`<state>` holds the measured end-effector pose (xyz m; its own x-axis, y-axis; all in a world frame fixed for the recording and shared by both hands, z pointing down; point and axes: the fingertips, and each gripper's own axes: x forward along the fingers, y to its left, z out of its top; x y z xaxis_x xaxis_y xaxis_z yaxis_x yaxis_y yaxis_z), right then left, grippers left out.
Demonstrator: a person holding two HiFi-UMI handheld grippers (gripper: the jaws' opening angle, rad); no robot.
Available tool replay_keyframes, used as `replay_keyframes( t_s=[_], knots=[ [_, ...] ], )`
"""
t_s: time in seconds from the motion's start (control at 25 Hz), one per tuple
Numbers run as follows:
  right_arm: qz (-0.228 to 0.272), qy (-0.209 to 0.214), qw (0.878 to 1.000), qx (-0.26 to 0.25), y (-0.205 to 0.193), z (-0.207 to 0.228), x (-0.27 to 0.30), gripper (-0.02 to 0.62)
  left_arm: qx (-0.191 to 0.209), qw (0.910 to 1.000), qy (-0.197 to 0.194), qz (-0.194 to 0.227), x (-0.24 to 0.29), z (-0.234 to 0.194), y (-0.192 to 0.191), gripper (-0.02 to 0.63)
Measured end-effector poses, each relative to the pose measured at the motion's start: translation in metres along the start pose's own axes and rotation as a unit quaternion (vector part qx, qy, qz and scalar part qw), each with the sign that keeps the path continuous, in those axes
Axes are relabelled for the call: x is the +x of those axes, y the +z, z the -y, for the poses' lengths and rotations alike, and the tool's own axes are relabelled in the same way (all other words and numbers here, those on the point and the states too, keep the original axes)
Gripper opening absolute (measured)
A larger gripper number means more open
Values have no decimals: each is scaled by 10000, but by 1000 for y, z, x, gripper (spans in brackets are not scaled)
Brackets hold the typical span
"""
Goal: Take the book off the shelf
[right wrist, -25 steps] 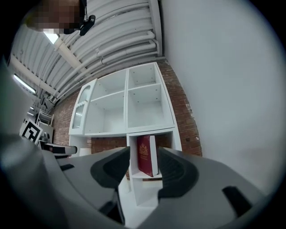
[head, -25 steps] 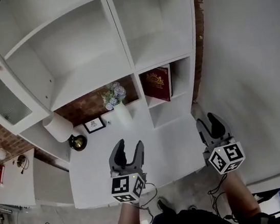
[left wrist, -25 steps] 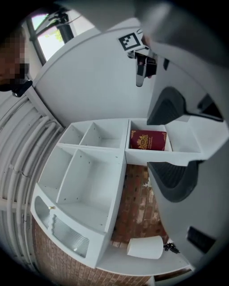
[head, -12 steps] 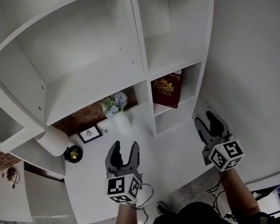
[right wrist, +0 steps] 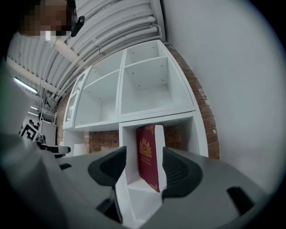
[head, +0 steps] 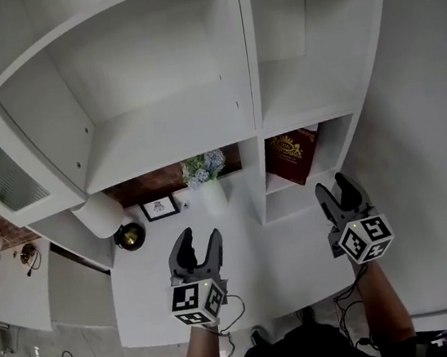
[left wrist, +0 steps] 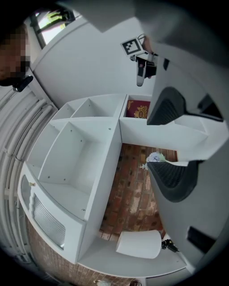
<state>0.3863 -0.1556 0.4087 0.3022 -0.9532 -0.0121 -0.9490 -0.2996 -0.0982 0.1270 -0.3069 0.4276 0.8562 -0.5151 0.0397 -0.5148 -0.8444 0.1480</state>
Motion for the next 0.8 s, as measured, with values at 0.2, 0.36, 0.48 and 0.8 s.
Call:
replay_keyframes(
  t_s=[0.2, 0.36, 0.48, 0.8],
  knots=[
    [-69, 523, 9986, -53, 2, 22, 43, 268, 89, 9989, 451, 109, 8, 11, 12, 255],
    [-181, 966, 9951, -112, 0, 35, 76, 299, 132, 9964, 827, 102, 13, 19, 11, 255],
    [-283, 1265, 9915, -77, -7, 40, 98, 327, 139, 9934, 1136, 68, 9, 21, 5, 255],
    [-370, 1833, 9823, -92, -15, 31, 142, 343, 48, 9781, 2079, 84, -25, 16, -6, 255]
  ],
)
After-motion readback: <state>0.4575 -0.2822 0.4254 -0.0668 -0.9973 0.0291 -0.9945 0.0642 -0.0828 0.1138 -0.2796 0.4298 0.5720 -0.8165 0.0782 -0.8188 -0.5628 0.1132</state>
